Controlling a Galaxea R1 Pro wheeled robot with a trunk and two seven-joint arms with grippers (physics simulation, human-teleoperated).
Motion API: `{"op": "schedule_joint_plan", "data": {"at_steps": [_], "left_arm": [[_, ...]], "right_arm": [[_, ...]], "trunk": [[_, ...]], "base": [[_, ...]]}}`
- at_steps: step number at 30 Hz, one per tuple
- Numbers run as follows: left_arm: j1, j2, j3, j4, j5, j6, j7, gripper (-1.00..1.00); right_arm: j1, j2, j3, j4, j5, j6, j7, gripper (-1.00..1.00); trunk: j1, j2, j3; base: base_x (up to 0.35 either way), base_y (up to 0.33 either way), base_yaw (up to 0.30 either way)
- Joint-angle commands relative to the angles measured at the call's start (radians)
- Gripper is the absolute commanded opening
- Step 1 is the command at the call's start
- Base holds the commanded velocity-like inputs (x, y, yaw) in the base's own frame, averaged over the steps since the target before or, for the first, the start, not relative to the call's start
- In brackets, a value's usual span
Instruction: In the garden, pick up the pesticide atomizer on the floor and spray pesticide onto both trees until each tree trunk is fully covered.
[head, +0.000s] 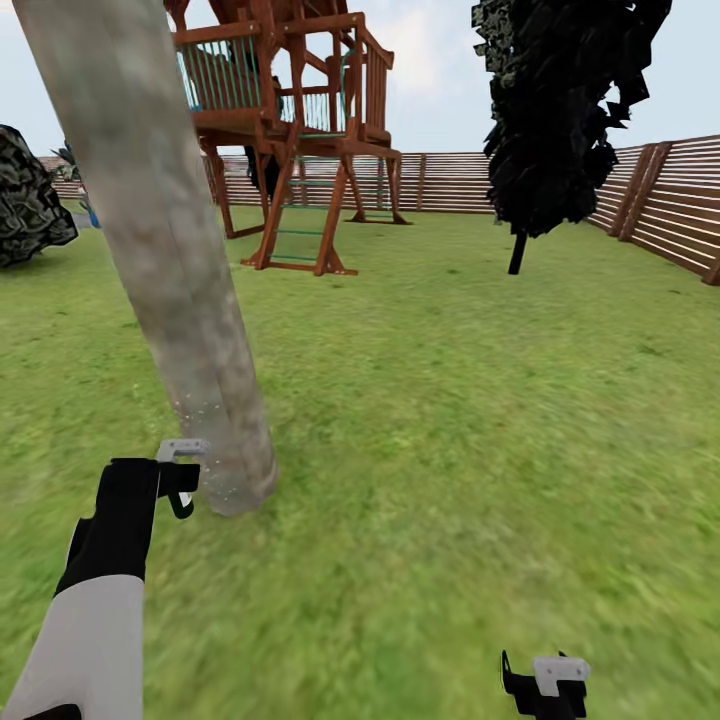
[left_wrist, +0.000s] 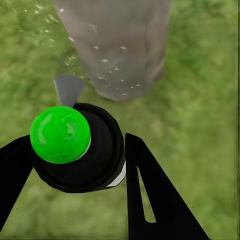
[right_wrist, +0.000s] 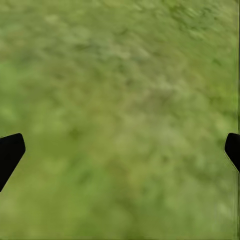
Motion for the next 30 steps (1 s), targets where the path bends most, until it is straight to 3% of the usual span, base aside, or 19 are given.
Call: {"op": "schedule_joint_plan", "data": {"at_steps": [1, 13, 21, 25, 30], "left_arm": [[0.0, 0.0, 0.0, 0.0, 0.0, 0.0, 0.0, -1.0], [0.012, 0.003, 0.003, 0.006, -0.001, 0.0, 0.003, -1.0], [0.018, 0.011, 0.003, 0.008, 0.0, -0.001, 0.003, -1.0], [0.06, 0.011, 0.003, 0.009, 0.001, -0.003, 0.019, -1.0], [0.065, 0.01, 0.003, 0.009, 0.002, -0.003, 0.026, -1.0]], "right_arm": [[0.0, 0.0, 0.0, 0.0, 0.0, 0.0, 0.0, 1.0], [0.0, 0.0, 0.0, 0.0, 0.0, 0.0, 0.0, 1.0], [0.0, 0.0, 0.0, 0.0, 0.0, 0.0, 0.0, 1.0], [0.0, 0.0, 0.0, 0.0, 0.0, 0.0, 0.0, 1.0], [0.0, 0.0, 0.0, 0.0, 0.0, 0.0, 0.0, 1.0]], "trunk": [[0.0, 0.0, 0.0], [0.0, 0.0, 0.0], [0.0, 0.0, 0.0], [0.0, 0.0, 0.0], [0.0, 0.0, 0.0]], "base": [[0.0, -0.276, 0.011], [0.0, -0.276, 0.007], [0.0, -0.275, 0.251], [0.068, -0.272, 0.259], [0.235, -0.192, 0.045]]}}
